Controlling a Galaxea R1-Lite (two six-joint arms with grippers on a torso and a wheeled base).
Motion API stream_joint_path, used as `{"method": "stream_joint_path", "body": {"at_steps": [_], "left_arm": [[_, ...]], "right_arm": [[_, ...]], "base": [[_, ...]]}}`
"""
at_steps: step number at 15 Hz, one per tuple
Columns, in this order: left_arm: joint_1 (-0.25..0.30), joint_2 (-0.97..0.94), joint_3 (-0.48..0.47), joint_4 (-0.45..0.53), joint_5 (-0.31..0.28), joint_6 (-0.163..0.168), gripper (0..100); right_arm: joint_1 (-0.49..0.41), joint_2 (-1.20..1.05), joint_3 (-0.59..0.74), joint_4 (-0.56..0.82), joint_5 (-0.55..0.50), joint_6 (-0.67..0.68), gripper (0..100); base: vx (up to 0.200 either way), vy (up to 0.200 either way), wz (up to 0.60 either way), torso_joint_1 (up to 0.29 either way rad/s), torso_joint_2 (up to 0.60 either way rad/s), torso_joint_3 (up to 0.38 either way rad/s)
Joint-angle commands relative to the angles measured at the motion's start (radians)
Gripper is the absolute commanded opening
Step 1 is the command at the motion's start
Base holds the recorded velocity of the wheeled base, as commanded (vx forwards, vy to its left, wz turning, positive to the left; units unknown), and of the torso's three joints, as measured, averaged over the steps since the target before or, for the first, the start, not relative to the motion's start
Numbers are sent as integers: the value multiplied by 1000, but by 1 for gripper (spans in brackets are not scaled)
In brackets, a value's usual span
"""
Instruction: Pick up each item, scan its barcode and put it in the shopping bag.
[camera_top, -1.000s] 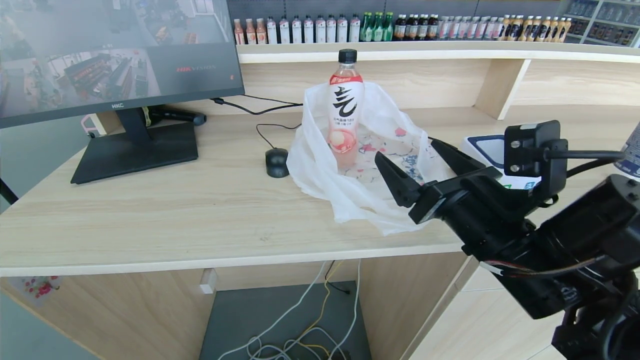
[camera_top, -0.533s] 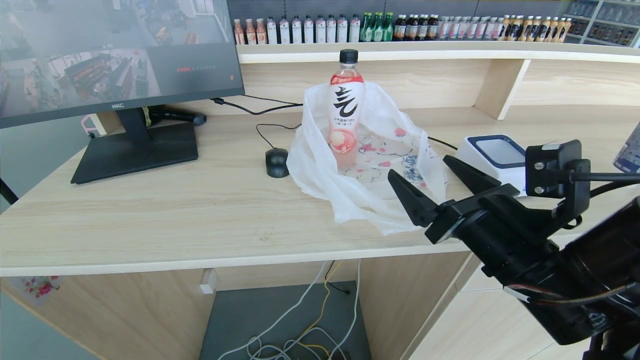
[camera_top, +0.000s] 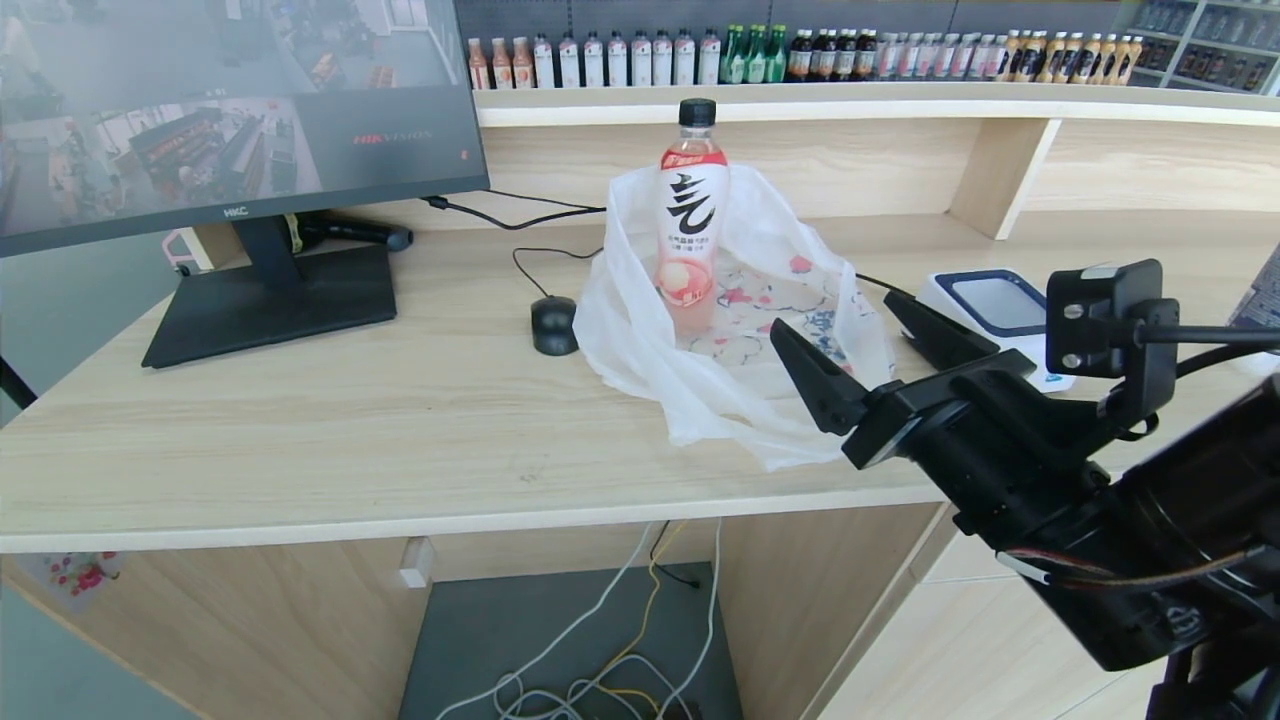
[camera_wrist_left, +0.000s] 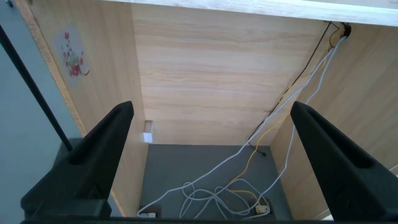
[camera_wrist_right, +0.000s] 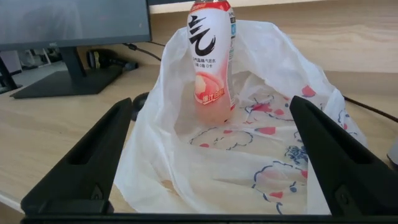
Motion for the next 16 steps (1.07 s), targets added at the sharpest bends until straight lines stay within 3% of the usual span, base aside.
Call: {"method": "stream_joint_path", "body": {"at_steps": [1,16], "left_arm": [[0,0,0,0,0,-1,100],[0,0,0,0,0,-4,100]], "right_arm": [[1,12,-5,-1,0,-2,100],[32,19,9,-1,0,-8,100]], "base": [[0,-200,0,-2,-2,2],[0,-200,0,2,4,3]]}}
